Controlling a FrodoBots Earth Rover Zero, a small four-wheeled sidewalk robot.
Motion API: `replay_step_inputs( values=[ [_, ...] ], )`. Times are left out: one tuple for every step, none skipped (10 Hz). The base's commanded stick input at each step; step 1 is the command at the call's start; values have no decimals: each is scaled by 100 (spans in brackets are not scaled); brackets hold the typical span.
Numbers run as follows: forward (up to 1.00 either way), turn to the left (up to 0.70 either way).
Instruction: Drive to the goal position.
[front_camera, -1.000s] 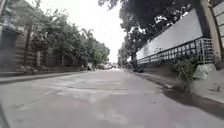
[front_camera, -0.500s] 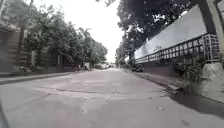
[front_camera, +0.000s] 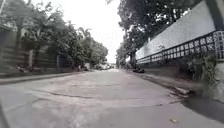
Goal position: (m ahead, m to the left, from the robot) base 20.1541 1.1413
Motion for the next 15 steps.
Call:
replay_step_inputs(
  values=[
    [70,0],
    [70,0],
    [70,0],
    [70,0],
    [70,0],
    [70,0],
    [70,0],
    [70,0],
    [70,0],
    [70,0],
    [70,0],
    [70,0],
    [70,0],
    [70,0],
    [70,0]
  ],
)
